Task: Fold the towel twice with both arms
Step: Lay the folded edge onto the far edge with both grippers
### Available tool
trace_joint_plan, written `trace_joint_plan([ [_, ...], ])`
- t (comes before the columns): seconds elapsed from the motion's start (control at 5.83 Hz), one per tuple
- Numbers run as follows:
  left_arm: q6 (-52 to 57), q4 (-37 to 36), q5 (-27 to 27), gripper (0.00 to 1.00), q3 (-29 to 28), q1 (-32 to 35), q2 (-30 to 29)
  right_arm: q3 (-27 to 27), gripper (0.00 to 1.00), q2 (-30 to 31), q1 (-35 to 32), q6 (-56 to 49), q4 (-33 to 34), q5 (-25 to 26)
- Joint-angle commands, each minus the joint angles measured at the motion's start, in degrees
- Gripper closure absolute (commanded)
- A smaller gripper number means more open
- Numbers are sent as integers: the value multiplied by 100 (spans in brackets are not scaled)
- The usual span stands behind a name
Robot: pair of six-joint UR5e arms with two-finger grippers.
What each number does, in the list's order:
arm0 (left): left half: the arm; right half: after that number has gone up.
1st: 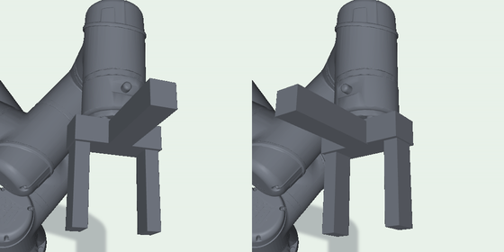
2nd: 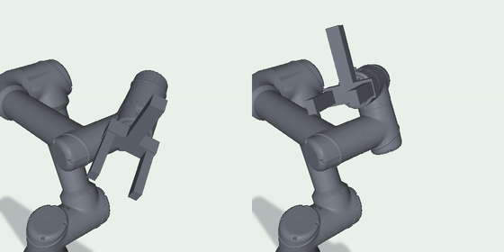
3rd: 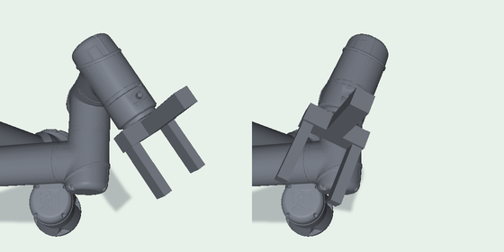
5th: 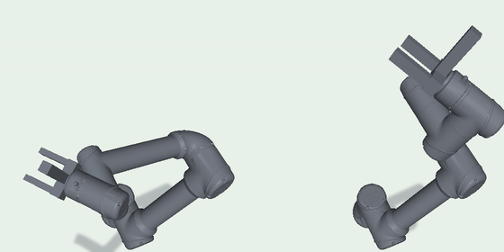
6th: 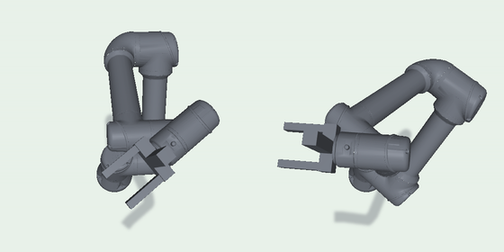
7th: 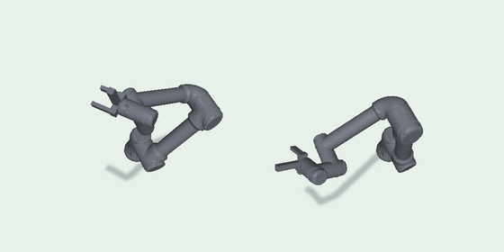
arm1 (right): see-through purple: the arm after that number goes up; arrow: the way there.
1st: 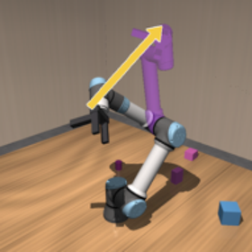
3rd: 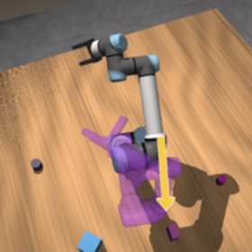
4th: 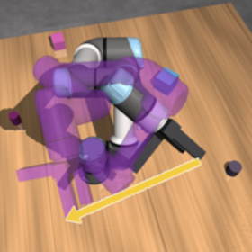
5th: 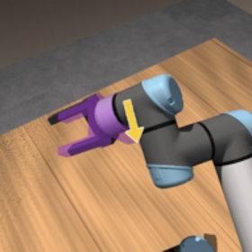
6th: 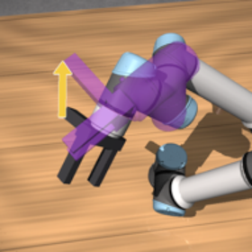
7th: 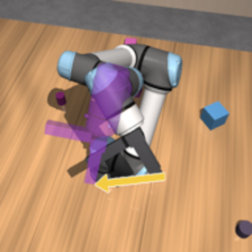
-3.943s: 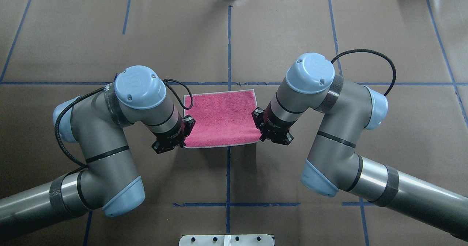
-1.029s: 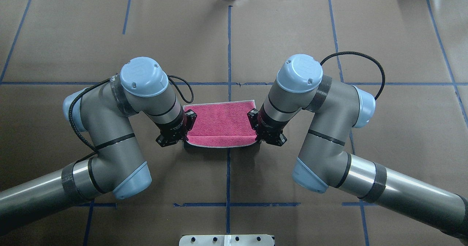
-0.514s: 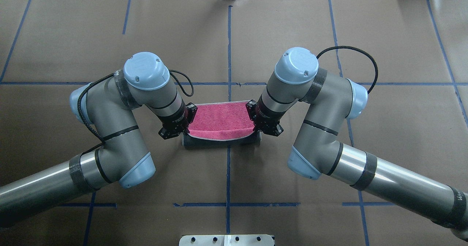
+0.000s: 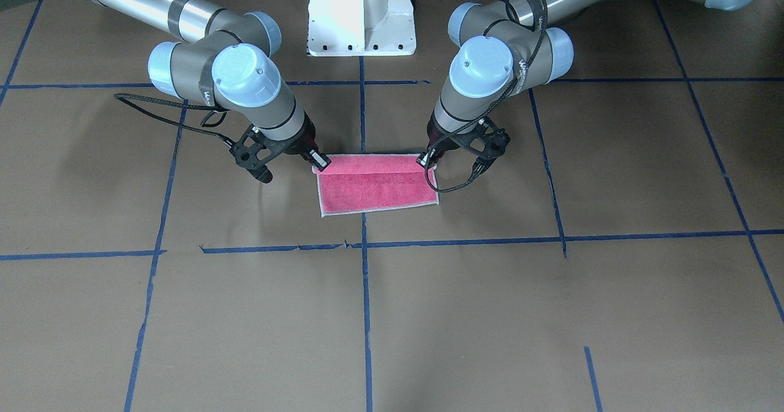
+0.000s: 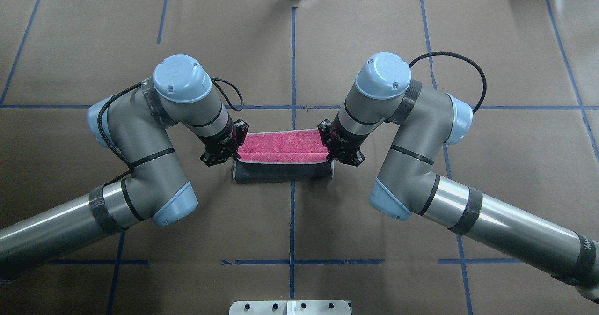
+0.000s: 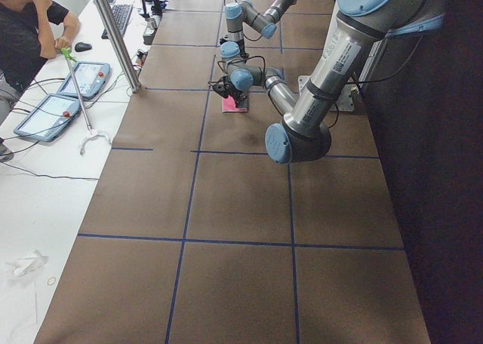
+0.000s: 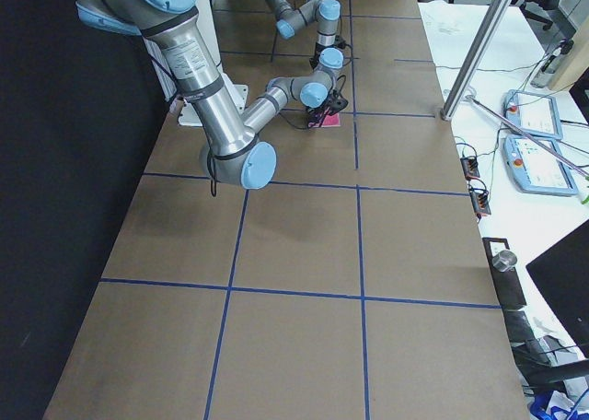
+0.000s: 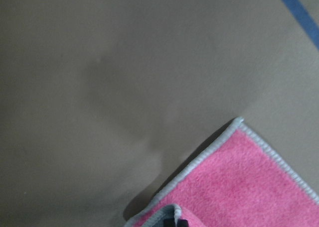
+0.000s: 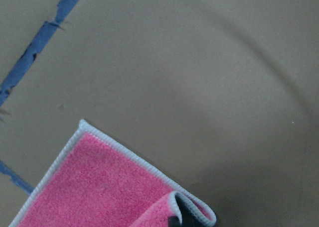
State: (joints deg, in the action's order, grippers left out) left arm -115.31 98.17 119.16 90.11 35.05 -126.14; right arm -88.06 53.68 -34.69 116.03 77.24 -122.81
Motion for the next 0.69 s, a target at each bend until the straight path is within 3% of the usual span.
trace_joint_plan([
  [0.0,0,9,2,100,-64,63,-7,52,100,-15,-29,-10,-7,-6],
  [0.51,0,174,-7,100,-142,98,-42,105,100,-85,-47,-37,-25,11],
])
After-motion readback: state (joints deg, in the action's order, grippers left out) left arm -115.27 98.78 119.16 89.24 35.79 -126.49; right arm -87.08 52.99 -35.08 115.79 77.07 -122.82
